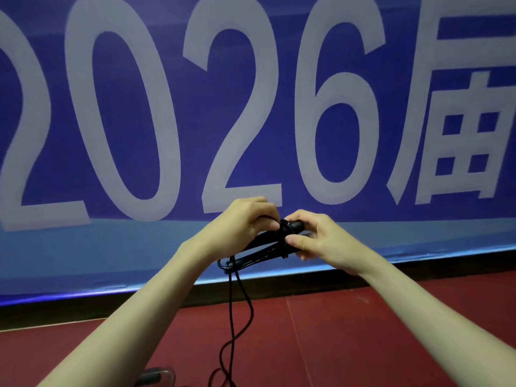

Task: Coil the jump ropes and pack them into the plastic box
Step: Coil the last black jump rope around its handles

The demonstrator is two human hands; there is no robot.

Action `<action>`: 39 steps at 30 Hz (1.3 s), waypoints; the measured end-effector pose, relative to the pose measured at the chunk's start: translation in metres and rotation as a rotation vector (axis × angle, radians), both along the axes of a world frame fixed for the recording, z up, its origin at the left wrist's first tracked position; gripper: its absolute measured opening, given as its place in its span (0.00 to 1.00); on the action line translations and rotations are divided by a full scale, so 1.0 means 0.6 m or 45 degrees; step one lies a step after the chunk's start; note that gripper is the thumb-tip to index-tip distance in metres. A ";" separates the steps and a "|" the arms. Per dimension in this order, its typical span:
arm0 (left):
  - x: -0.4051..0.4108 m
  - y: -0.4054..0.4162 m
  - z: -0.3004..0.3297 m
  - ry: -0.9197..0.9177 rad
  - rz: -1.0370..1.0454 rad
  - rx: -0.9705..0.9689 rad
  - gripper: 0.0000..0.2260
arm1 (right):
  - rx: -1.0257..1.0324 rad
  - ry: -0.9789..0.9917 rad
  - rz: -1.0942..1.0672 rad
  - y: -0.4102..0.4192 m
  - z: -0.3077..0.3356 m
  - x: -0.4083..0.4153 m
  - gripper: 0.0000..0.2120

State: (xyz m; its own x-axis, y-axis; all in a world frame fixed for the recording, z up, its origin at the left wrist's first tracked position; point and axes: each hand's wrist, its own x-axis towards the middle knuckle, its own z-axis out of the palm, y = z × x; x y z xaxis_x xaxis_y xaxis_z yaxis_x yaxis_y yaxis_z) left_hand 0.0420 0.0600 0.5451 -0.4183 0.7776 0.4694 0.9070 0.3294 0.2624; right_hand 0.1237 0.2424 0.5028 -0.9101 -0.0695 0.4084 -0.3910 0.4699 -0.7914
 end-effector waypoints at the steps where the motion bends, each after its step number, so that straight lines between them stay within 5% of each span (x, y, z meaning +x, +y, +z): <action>1: -0.003 0.003 0.001 0.025 -0.017 0.047 0.04 | -0.013 0.000 0.019 0.000 0.003 0.000 0.06; 9: -0.038 0.013 0.028 -0.185 -0.042 0.227 0.08 | -0.117 0.027 0.129 0.005 0.029 -0.009 0.07; 14: -0.064 0.000 0.040 -0.777 -0.244 0.025 0.09 | -0.197 0.023 0.223 0.004 0.032 -0.010 0.06; 18: -0.087 -0.006 0.030 -0.972 -0.240 -0.054 0.09 | -0.123 -0.016 0.208 0.010 0.034 -0.021 0.06; 28: -0.108 0.023 0.042 -0.253 -0.046 0.000 0.09 | 0.267 -0.080 0.052 0.028 0.053 -0.062 0.04; 39: -0.141 0.037 -0.010 -0.826 -0.277 0.127 0.11 | -0.437 -0.052 0.379 0.048 0.030 -0.083 0.11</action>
